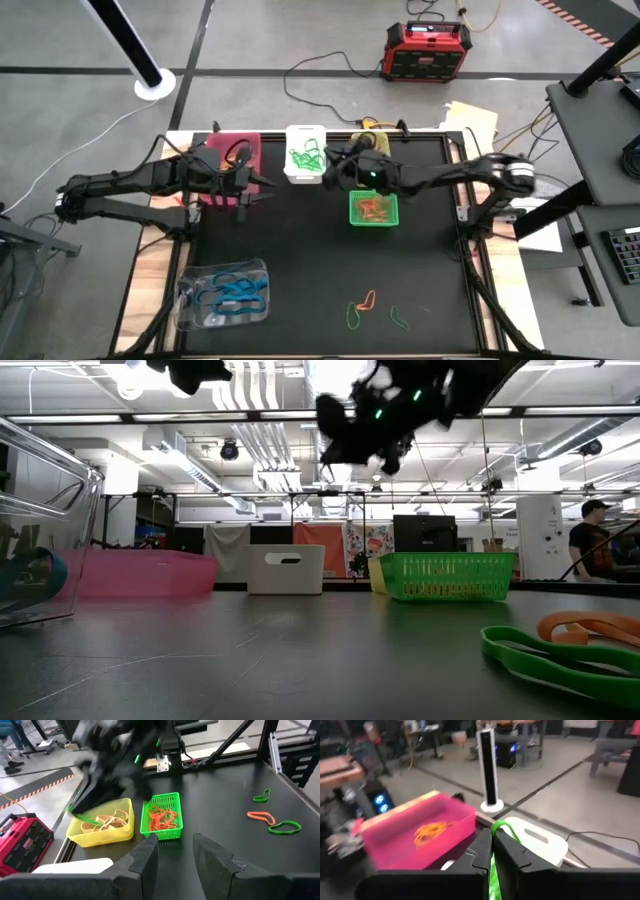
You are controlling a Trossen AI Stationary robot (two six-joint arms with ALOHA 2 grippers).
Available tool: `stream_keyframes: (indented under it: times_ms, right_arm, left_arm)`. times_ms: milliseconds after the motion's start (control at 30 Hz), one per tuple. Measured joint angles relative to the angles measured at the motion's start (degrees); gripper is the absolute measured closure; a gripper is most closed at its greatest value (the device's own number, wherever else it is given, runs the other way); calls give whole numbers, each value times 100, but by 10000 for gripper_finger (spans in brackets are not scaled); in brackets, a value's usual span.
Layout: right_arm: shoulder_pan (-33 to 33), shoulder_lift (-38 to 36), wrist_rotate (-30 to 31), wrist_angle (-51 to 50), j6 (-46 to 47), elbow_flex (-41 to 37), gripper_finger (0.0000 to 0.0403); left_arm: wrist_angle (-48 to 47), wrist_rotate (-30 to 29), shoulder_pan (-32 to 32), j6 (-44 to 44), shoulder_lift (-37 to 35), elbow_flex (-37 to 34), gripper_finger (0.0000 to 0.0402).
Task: Sort rubber bands into baskets
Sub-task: Put the green rubber band into the white bin, then put the orange rubber band into the green bin
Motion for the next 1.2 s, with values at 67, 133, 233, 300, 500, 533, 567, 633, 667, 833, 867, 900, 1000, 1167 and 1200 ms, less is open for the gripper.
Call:
stream_keyframes:
  times_ms: [67, 133, 233, 300, 500, 533, 567, 633, 667, 833, 867, 900, 1000, 1167, 1200]
  right_arm:
    - [-199, 435, -62, 605, 61, 2, 394]
    - [-352, 822, -154, 805, 280, 100, 394]
    - [-484, 1288, -340, 811, 368, 405, 393]
    - [-522, 1538, -502, 820, 377, 664, 392]
    - [-526, 2155, -606, -113, 395, 1680, 390]
    - [-529, 2220, -603, -450, 407, 1858, 390]
    - [-532, 2308, -603, -808, 417, 2073, 390]
    - [-545, 2467, -604, -1394, 423, 2449, 390]
    - [-547, 2551, -601, -1661, 424, 2626, 389]
    - [-548, 2784, -636, -2290, 457, 3134, 359]
    - [-561, 2799, -653, -2375, 496, 3179, 348]
    - [-573, 2799, -713, -2448, 536, 3214, 335]
    - [-609, 2787, -749, -2579, 617, 3211, 293]
    - [-607, 2574, -752, -3021, 486, 3204, 234]
    - [-576, 2481, -752, -3254, 445, 3204, 226]
  left_arm:
    - [-19, -2, 1, -50, -62, 0, 295]
    - [-70, 0, -1, -74, -108, 0, 295]
    - [-99, -2, -1, -76, -135, 0, 295]
    - [-99, -2, -1, -77, -134, 0, 295]
    - [-99, -2, -1, -76, -100, 0, 295]
    - [-99, -4, -1, -78, -100, 0, 295]
    - [-97, -4, 0, -78, -100, 0, 295]
    - [-99, -4, 1, -77, -100, 0, 295]
    - [-99, -4, 0, -77, -100, 0, 295]
    - [-99, -4, -1, -78, -96, 0, 295]
    - [-99, -4, 0, -78, -96, 0, 295]
    - [-99, -4, -1, -82, -96, 0, 295]
    - [-107, -4, 1, -98, -91, 0, 295]
    - [-140, -5, -1, -131, -75, 0, 295]
    - [-150, -7, 1, -164, -63, 0, 295]
